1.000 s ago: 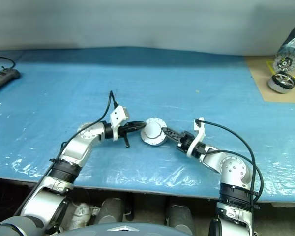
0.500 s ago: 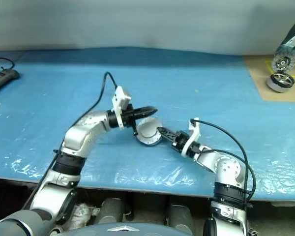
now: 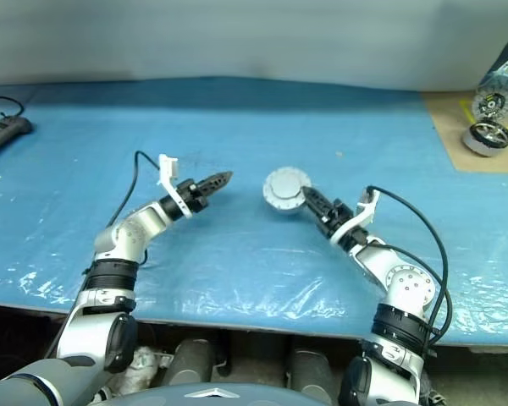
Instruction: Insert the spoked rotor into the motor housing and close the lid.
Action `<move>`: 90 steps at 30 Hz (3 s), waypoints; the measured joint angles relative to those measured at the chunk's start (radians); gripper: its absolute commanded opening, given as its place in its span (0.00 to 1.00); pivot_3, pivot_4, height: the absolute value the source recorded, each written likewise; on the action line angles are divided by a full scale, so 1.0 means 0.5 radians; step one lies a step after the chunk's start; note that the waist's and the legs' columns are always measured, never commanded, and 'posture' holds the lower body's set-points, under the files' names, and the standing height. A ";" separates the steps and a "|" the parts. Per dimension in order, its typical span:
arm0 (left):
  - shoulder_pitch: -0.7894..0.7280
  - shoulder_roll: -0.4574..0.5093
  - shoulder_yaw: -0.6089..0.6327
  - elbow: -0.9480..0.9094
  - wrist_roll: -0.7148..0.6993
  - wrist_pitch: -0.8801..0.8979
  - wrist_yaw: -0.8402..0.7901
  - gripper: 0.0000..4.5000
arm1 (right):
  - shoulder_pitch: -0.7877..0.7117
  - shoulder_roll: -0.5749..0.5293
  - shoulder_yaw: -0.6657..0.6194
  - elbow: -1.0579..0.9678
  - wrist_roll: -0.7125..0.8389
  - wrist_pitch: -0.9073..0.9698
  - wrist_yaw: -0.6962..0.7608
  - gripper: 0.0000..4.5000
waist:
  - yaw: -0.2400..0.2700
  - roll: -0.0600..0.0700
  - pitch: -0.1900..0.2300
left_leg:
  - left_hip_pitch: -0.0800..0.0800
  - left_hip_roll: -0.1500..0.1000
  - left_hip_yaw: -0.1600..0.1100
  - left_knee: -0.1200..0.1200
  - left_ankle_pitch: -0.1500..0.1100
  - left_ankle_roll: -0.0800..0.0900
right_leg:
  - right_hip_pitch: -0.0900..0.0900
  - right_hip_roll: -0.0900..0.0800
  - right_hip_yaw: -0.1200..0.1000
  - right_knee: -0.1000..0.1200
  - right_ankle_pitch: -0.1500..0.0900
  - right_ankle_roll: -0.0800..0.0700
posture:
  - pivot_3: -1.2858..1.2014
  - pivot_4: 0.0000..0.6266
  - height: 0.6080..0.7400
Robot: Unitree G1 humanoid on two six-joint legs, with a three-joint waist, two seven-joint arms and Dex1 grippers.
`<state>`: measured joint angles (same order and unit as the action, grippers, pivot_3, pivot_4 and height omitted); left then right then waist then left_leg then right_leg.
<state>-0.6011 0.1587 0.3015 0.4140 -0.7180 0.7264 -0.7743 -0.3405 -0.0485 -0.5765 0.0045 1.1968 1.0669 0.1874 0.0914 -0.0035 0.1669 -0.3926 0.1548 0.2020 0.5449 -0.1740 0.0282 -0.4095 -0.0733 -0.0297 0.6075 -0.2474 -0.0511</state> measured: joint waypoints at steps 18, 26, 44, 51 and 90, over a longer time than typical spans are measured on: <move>-0.025 -0.117 0.006 0.174 -0.240 0.363 -0.187 0.99 | -0.102 -0.092 0.257 -0.023 0.401 0.025 -0.191 0.24 | 0.008 0.000 0.001 | -0.026 0.001 -0.002 0.024 -0.003 0.006 | -0.017 -0.003 -0.005 0.012 0.005 0.009 | 0.52 0.24 1.00; -0.073 -0.283 0.086 0.040 -0.402 0.464 -0.025 0.99 | -0.087 -0.159 0.370 -0.025 0.436 0.036 -0.190 0.24 | 0.012 -0.002 0.002 | -0.029 0.002 -0.004 0.035 -0.004 0.006 | -0.017 -0.004 -0.005 0.020 0.005 0.008 | 0.52 0.24 1.00; -0.057 -0.504 0.049 0.003 -0.394 0.384 0.373 0.65 | -0.089 -0.212 0.412 0.018 0.440 0.006 -0.235 0.24 | 0.011 -0.003 0.003 | -0.030 0.001 -0.005 0.039 -0.004 0.006 | -0.017 -0.003 -0.005 0.021 0.007 0.012 | 0.52 0.24 1.00; -0.034 -0.508 0.065 -0.020 -0.474 0.399 0.433 0.58 | -0.089 -0.212 0.417 0.043 0.456 -0.004 -0.220 0.24 | 0.009 -0.004 0.003 | -0.030 0.001 -0.005 0.039 -0.004 0.006 | -0.017 -0.003 -0.005 0.021 0.007 0.012 | 0.52 0.24 1.00; -0.321 -0.131 0.137 0.691 0.133 -0.629 0.623 0.58 | 0.241 -0.603 0.665 -0.336 -0.449 -0.354 -0.082 0.87 | 0.007 -0.009 0.007 | -0.035 0.000 -0.014 0.046 -0.008 0.004 | -0.017 -0.001 -0.004 0.018 0.014 0.025 | 0.52 0.24 1.00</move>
<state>-0.7618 0.0931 0.3700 0.7595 -0.6516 0.4121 -0.4628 -0.2201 -0.3502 -0.2443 -0.1634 0.9723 0.8900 0.1462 0.0950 -0.0079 0.1702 -0.4100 0.1548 0.1953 0.5679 -0.1779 0.0300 -0.4179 -0.0740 -0.0319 0.6165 -0.2402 -0.0387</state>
